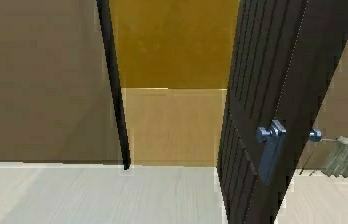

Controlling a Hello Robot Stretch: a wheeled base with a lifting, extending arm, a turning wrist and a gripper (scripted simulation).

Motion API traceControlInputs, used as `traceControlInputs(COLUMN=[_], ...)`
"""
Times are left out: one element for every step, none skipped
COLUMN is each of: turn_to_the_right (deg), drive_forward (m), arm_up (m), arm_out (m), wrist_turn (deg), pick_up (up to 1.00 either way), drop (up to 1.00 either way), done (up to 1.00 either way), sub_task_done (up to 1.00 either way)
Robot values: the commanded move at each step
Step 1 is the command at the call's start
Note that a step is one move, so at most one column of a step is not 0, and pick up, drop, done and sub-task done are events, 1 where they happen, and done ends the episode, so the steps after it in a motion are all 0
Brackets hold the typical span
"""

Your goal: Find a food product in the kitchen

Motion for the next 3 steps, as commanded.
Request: traceControlInputs(turn_to_the_right=[0.0, -45.0, -39.0], drive_forward=[0.1, 0.0, 0.0], arm_up=[0.0, 0.0, 0.0], arm_out=[0.0, 0.0, 0.0], wrist_turn=[0.0, 0.0, 0.0], pick_up=[0.0, 0.0, 0.0], drop=[0.0, 0.0, 0.0], done=[0.0, 0.0, 0.0], sub_task_done=[0.0, 0.0, 0.0])
